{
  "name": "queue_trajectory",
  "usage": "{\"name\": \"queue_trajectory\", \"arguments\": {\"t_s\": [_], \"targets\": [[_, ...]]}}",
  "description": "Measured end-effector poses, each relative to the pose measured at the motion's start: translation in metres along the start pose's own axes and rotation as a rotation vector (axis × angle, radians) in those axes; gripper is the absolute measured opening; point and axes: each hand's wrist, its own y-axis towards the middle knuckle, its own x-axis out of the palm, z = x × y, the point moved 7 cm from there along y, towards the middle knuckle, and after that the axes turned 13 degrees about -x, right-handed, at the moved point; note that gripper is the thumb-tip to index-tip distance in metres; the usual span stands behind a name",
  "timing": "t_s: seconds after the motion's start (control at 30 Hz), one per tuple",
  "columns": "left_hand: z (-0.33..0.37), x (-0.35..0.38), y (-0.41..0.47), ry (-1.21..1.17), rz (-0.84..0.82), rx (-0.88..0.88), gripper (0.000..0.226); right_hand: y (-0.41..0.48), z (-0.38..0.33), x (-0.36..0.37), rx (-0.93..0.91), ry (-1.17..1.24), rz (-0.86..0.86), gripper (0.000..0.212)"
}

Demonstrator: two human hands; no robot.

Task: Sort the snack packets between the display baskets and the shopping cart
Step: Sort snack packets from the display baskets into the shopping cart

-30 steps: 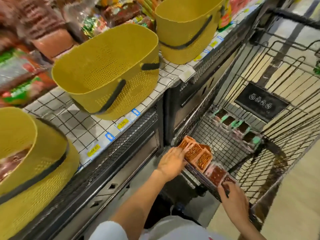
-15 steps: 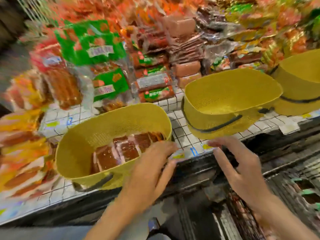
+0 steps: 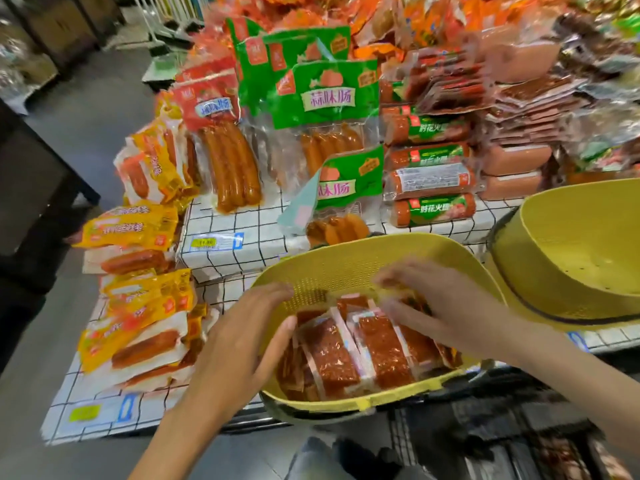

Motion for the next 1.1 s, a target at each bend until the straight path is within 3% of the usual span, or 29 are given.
{"name": "queue_trajectory", "arguments": {"t_s": [0.07, 0.17, 0.27, 0.33, 0.43, 0.57, 0.67, 0.73, 0.83, 0.9, 0.97, 1.0, 1.07, 1.1], "targets": [[-0.006, 0.004, -0.001, -0.021, -0.011, -0.023, 0.047, 0.017, 0.003, 0.034, -0.023, -0.104, -0.313, 0.065], [-0.009, 0.004, -0.004, -0.062, 0.010, -0.012, 0.043, 0.038, -0.003, 0.082, -0.174, -0.310, -0.556, 0.086], [-0.017, 0.006, -0.005, -0.088, 0.015, -0.038, 0.044, 0.054, -0.007, 0.108, -0.246, -0.515, -0.538, 0.094], [-0.022, 0.007, -0.006, -0.101, 0.013, -0.064, 0.044, 0.060, -0.009, 0.110, -0.220, -0.475, -0.473, 0.090], [-0.023, 0.008, -0.006, -0.106, 0.013, -0.088, 0.041, 0.063, -0.010, 0.098, -0.133, -0.268, -0.337, 0.080], [-0.022, 0.008, -0.004, -0.137, -0.038, -0.234, 0.055, 0.061, 0.000, 0.058, 0.156, 0.480, -0.095, 0.028], [-0.012, 0.010, 0.008, -0.410, -0.121, -0.390, 0.073, 0.069, -0.008, 0.029, 0.116, 0.930, -0.002, 0.024], [-0.008, 0.013, 0.019, -0.643, -0.125, -0.465, 0.058, 0.077, -0.010, 0.018, 0.093, 1.011, 0.060, 0.024], [-0.005, 0.017, 0.028, -0.768, -0.104, -0.539, 0.028, 0.075, 0.004, 0.015, 0.060, 0.759, 0.054, 0.018], [-0.010, 0.022, 0.026, -0.823, -0.093, -0.591, 0.018, 0.058, 0.019, 0.031, 0.041, 0.384, -0.215, 0.034], [-0.013, 0.028, 0.023, -0.878, -0.114, -0.621, 0.021, 0.033, 0.032, 0.060, -0.023, -0.024, -0.567, 0.067], [-0.013, 0.030, 0.023, -0.879, -0.125, -0.624, 0.022, 0.024, 0.035, 0.071, -0.071, -0.193, -0.663, 0.080], [-0.013, 0.033, 0.023, -0.870, -0.135, -0.611, 0.025, 0.023, 0.035, 0.081, -0.119, -0.346, -0.670, 0.086], [-0.012, 0.033, 0.024, -0.874, -0.137, -0.606, 0.025, 0.026, 0.034, 0.080, -0.117, -0.326, -0.613, 0.079]]}}
